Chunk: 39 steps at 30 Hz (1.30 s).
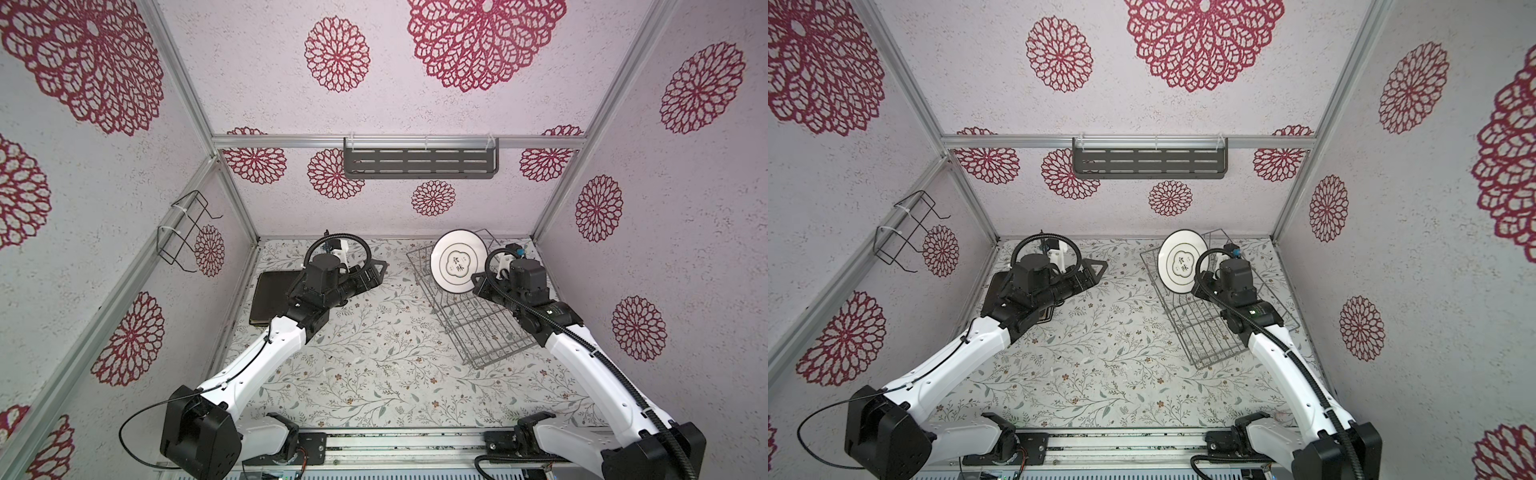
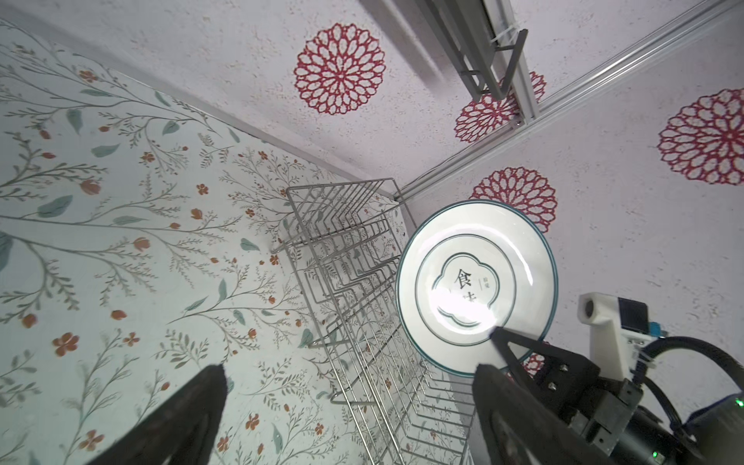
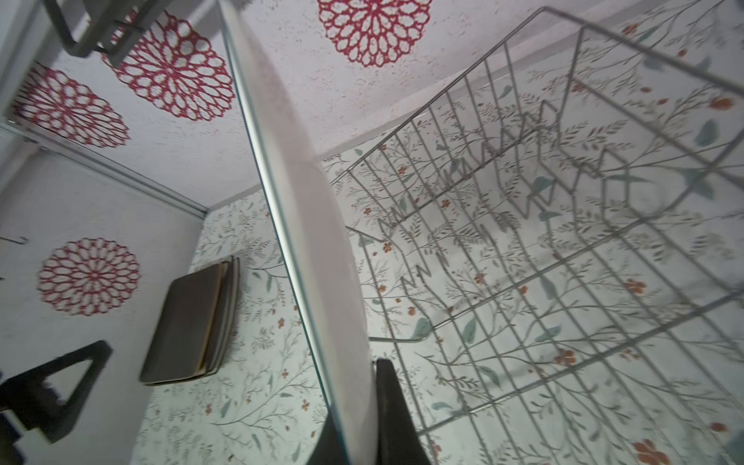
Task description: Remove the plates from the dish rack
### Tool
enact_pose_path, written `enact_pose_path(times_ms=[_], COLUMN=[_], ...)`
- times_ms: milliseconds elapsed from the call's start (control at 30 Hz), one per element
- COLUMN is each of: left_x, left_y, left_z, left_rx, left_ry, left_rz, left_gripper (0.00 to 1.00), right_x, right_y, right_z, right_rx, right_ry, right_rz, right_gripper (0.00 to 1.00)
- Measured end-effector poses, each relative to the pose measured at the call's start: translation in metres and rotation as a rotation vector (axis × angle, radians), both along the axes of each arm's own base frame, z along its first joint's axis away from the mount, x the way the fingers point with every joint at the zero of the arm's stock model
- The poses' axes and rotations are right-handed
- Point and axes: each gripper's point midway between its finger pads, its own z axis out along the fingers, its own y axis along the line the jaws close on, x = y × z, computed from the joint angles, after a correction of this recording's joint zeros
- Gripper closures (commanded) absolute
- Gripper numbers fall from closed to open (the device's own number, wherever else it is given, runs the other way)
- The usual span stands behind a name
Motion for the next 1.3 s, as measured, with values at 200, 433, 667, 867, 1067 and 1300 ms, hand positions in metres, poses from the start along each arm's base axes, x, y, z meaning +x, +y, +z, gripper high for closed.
enact_pose_path(times_ms=[200, 433, 667, 867, 1067, 1300], left_x=[0.01, 0.01, 0.014, 0.015, 0.015, 0.007], left_y=[-0.022, -0.048, -0.059, -0.061, -0.065, -0.078], left_z=[-0.011, -0.016, -0.007, -0.004, -0.015, -0.019], left_rx=[-0.056, -0.09, -0.109, -0.113, -0.104, -0.101], left_ry=[0.018, 0.04, 0.043, 0.041, 0.065, 0.071], left_rz=[-0.038, -0.088, -0.099, -0.104, -0.119, -0.169], left_gripper=[0.0, 0.04, 0.08, 0.08, 0.15, 0.29], right_x=[-0.003, -0.016, -0.021, -0.021, -0.022, -0.021], right_y=[0.023, 0.033, 0.043, 0.048, 0.051, 0.057], right_z=[-0.015, -0.039, -0.039, -0.032, -0.026, -0.027], right_rx=[0.202, 0.331, 0.417, 0.447, 0.477, 0.503], right_ry=[0.029, 0.072, 0.075, 0.063, 0.051, 0.068], right_rz=[0.046, 0.034, 0.042, 0.05, 0.069, 0.089], right_gripper=[1.0, 1.0, 1.0, 1.0, 1.0, 1.0])
